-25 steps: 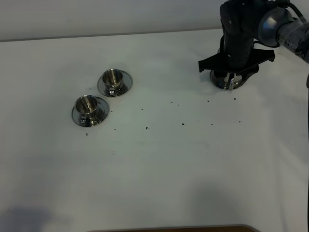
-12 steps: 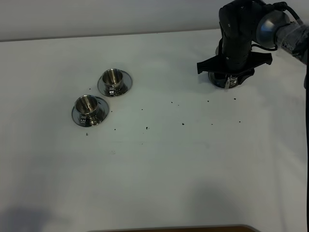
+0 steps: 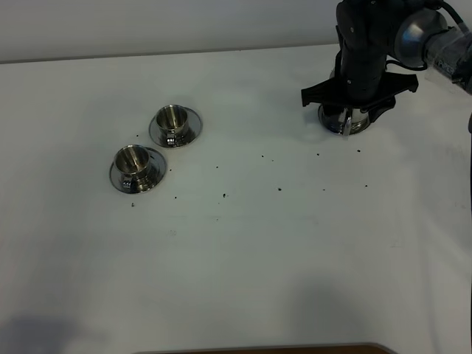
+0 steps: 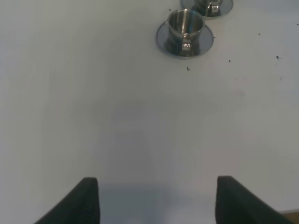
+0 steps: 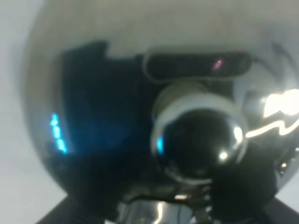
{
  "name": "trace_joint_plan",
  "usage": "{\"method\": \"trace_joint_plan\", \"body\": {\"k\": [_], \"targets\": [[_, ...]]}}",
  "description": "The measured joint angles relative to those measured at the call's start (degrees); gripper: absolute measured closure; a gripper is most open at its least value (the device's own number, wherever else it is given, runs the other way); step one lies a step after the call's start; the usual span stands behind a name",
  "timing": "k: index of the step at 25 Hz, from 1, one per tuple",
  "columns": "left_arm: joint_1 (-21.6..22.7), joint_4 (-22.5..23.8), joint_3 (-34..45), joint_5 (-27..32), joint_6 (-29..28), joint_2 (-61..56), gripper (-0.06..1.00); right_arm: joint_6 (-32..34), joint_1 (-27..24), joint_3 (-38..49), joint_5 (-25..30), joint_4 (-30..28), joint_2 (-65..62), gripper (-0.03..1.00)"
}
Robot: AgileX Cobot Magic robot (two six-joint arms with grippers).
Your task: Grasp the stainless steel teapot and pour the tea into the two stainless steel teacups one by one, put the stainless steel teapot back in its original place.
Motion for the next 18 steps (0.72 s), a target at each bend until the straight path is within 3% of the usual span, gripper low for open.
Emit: {"method": "trace_joint_plan", "body": {"k": [18], "targets": [[0.0,0.0,0.0,0.0,0.0,0.0,0.36,-0.43,0.0,-2.03,1.24,-0.33,-0.34,0.43]]}}
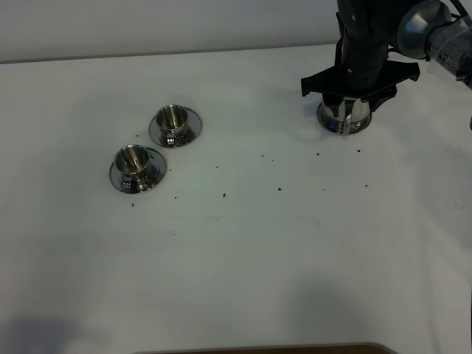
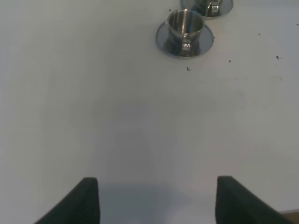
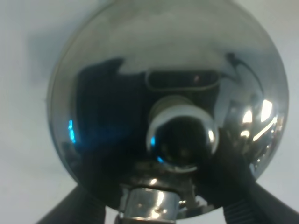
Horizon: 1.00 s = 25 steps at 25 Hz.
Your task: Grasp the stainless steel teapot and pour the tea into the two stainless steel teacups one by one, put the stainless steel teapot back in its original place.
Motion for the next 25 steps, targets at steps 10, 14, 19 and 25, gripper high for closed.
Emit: {"method": "trace_joint_plan", "body": {"k": [10,14,19,25], "targets": [[0.0,0.0,0.0,0.0,0.0,0.0,0.36,1.31,0.0,-0.02,-0.71,0.26,1.37,0.56],[0.0,0.0,0.0,0.0,0.0,0.0,0.36,1.45,0.0,-0.02,-1.1,0.26,1.38,0.65],[0.0,0.0,0.0,0.0,0.0,0.0,0.36,1.45,0.0,-0.02,-1.05,0.14,1.43,0.76],[0.0,0.0,0.0,0.0,0.0,0.0,0.36,0.36,0.0,-0.02,-0.55,-0.15,1.43,0.77]]}}
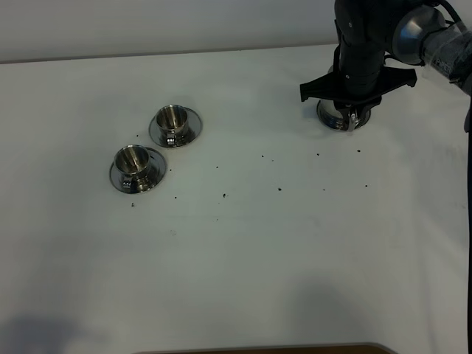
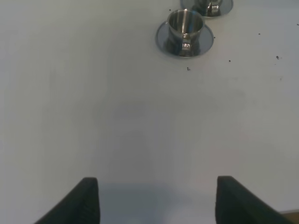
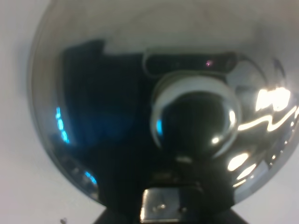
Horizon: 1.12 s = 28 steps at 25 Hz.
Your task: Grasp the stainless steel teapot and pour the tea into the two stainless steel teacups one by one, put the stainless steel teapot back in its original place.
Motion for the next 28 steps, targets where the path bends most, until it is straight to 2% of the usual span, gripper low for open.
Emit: {"method": "trace_joint_plan", "body": {"k": [21,28], "targets": [[0.0,0.0,0.0,0.0,0.0,0.0,0.36,-3.68,0.0,0.0,4.38,-0.83,-0.93,0.78],[0.0,0.0,0.0,0.0,0.0,0.0,0.36,-4.92,0.0,0.0,3.85,-0.78,-1.59,0.78]]}}
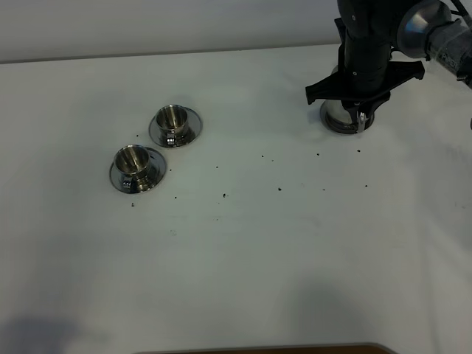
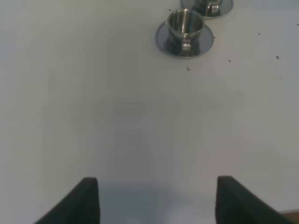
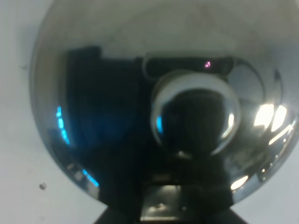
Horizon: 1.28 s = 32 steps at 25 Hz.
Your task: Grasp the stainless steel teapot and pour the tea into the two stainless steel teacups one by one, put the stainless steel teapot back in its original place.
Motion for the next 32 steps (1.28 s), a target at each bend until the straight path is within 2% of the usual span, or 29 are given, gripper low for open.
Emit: {"method": "trace_joint_plan", "body": {"k": [21,28,32], "targets": [[0.0,0.0,0.0,0.0,0.0,0.0,0.36,-11.51,0.0,0.0,2.17,2.01,-2.79,0.78],[0.0,0.0,0.0,0.0,0.0,0.0,0.36,-19.9,0.0,0.0,2.23,1.91,-2.79,0.78],[0.0,0.0,0.0,0.0,0.0,0.0,0.36,-27.24,0.0,0.0,2.23,1.77,-2.79,0.78]]}}
